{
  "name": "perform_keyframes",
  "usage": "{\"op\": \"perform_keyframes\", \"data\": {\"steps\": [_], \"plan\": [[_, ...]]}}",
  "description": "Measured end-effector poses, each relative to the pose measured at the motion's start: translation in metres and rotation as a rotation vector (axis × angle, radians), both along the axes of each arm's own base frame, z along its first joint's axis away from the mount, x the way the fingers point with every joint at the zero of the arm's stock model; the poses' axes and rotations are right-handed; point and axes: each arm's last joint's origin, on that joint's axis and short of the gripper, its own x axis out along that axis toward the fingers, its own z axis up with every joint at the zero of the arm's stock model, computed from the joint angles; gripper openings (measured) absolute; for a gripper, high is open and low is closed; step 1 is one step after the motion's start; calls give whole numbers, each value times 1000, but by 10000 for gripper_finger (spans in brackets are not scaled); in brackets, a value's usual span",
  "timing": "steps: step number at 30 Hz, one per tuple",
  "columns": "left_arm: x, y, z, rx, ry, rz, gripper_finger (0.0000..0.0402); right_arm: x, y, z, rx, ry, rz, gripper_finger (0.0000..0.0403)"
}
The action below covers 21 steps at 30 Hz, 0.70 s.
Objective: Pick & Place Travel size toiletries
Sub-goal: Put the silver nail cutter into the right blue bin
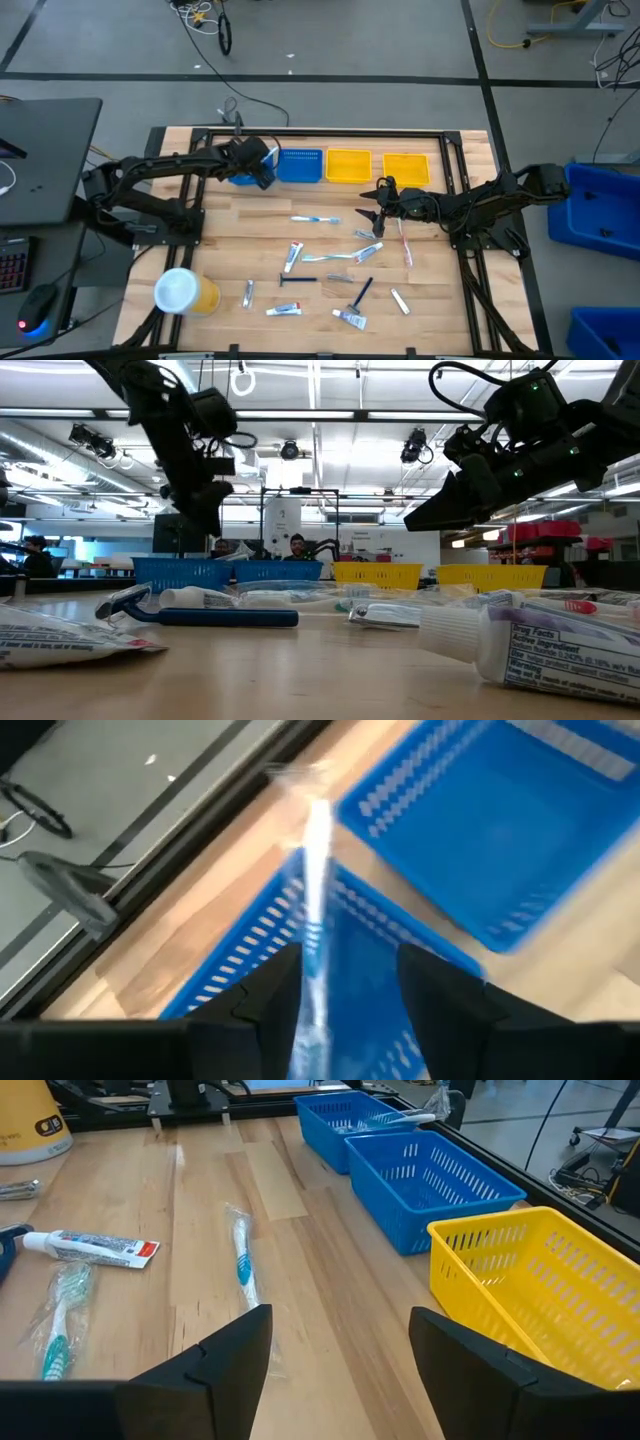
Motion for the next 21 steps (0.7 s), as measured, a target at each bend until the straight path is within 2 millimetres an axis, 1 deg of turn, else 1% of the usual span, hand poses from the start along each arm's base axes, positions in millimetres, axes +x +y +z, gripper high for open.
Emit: {"op": "perform_keyframes", "data": {"steps": [3,7,11,16,21], "plan": [[10,-14,7,-32,-35,-69,185,0,0,0,0,2,0,254],[19,-34,7,-80,-61,-167,184,0,0,-1,0,12,0,264],[25,-55,7,-111,-93,-205,183,-1,0,-2,1,18,0,270],[31,-84,7,-157,-124,-265,182,-1,0,-3,22,26,1,265],[33,-114,7,-253,-173,-295,182,-1,0,-3,29,25,-1,254]]}}
